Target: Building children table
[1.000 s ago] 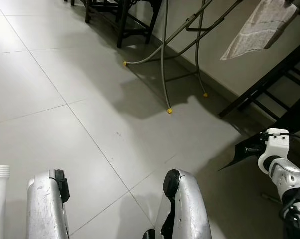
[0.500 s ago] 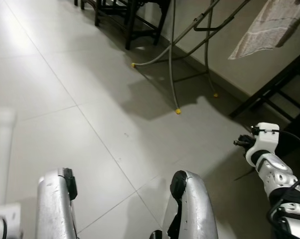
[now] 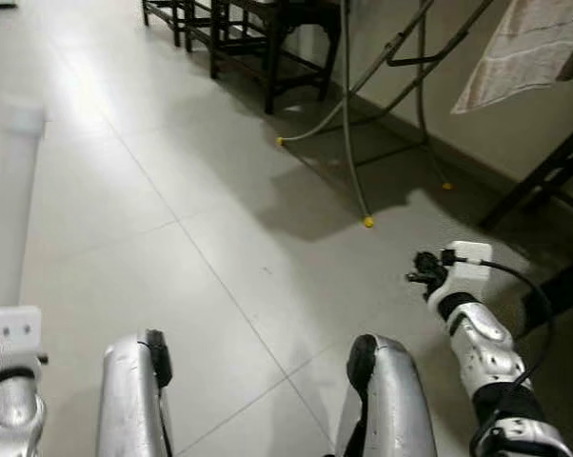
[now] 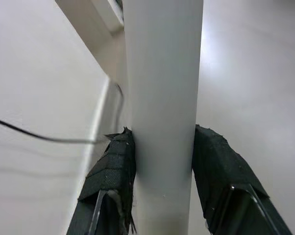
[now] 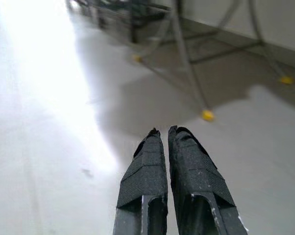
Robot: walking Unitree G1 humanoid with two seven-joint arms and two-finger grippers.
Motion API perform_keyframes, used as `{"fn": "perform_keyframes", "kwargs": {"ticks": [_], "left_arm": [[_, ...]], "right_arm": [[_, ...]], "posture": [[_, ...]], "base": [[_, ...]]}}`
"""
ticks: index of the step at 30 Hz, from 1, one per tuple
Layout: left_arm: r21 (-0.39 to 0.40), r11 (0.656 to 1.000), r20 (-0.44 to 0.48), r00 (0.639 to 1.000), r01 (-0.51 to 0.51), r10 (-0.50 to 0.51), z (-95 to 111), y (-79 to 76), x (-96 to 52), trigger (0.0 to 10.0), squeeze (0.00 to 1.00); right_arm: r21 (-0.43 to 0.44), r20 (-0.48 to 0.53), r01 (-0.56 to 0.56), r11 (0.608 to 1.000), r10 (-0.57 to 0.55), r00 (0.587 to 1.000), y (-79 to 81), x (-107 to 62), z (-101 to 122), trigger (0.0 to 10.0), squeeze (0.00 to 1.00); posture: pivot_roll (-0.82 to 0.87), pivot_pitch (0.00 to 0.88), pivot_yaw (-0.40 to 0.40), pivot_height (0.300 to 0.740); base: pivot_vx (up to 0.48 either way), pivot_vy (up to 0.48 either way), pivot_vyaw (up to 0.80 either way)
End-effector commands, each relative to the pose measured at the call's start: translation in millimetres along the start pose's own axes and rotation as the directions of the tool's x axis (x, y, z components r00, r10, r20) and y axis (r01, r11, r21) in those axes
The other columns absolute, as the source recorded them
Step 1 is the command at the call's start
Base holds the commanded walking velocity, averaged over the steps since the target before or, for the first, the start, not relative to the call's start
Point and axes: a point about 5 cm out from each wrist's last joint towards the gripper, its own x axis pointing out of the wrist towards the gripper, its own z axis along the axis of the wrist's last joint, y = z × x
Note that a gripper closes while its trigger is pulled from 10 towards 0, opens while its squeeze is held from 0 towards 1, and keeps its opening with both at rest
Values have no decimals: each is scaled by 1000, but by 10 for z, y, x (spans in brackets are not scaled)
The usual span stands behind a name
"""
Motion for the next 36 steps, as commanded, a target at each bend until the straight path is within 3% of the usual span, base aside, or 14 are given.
{"fn": "perform_keyframes", "kwargs": {"ticks": [1, 3, 8, 9, 16, 20, 23, 30, 36], "left_arm": [[14, 999, -9, 1000, 28, -28, 0, -14, -8, 10000, 0], [-3, 997, 42, 996, 78, -77, 165, -108, 6, 10000, 0], [-33, 988, 99, 985, 148, -144, 358, -238, -25, 10000, 0], [-61, 978, 134, 973, 199, -189, 491, -350, -62, 10000, 0], [-138, 930, 236, 924, 340, -302, 858, -718, -209, 10000, 0], [-147, 916, 245, 911, 373, -332, 901, -781, -253, 10000, 0], [-126, 881, 275, 869, 456, -411, 978, -956, -369, 10000, 0], [-134, 862, 275, 854, 489, -442, 1013, -1044, -429, 10000, 0], [-125, 859, 280, 848, 497, -451, 1044, -1054, -414, 10000, 0]], "right_arm": [[-11, 42, -8, 1000, 9, 999, 18, -20, 41, 10000, 0], [-19, 114, -59, 998, 61, 992, 166, -11, 152, 10000, 0], [-17, 168, -100, 995, 102, 981, 283, -14, 257, 10000, 0], [-24, 193, -144, 989, 146, 970, 401, -16, 319, 10000, 0], [-22, 232, -267, 964, 264, 936, 763, -10, 440, 10000, 0], [-13, 231, -284, 959, 280, 932, 822, -21, 447, 10000, 0], [12, 209, -322, 947, 312, 927, 935, -41, 422, 10000, 0], [69, 210, -383, 921, 362, 908, 999, -71, 427, 10000, 0], [55, 191, -395, 917, 378, 906, 1013, -70, 444, 10000, 0]], "posture": [[200, 12, -37, 300], [208, 0, -21, 300], [220, 0, -22, 314], [228, 0, -21, 324], [250, 0, -43, 359], [246, 0, -43, 369], [237, 0, -46, 384], [231, 0, -48, 409], [228, 0, -56, 424]], "base": [[0, 0, 0], [0, 0, 0], [0, 0, 0], [0, 0, 0], [0, 0, 0], [0, 0, 0], [0, 0, 0], [0, 0, 0], [0, 0, 0]]}}
